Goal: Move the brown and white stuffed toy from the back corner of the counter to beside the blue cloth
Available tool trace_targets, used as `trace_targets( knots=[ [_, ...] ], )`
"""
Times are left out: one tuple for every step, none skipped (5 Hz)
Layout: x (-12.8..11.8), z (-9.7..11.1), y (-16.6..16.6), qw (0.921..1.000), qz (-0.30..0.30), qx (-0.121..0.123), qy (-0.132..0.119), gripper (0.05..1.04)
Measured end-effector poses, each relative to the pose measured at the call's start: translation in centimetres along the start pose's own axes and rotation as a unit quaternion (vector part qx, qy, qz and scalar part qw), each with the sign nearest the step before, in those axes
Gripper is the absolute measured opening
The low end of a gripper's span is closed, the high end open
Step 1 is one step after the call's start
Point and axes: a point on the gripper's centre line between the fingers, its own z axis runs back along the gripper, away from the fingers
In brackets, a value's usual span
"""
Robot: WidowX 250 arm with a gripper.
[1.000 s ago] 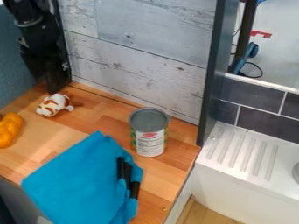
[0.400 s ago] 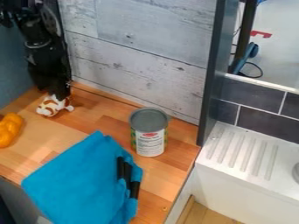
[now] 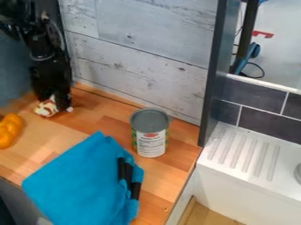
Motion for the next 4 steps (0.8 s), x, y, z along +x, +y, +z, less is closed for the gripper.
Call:
trace_targets(
  knots=[
    [0.0,-1.6,-0.2,0.9997,-0.006,-0.015,0.017,0.96],
    [0.4,-1.7,-0.3,0.9996,0.008,-0.025,0.011,0.718],
    [-0.2,-1.5,-0.1,0.999,0.029,-0.035,0.002,0.634],
    [-1.3,1.6,-0.6,0.9986,0.043,-0.02,-0.024,0.628]
  ],
)
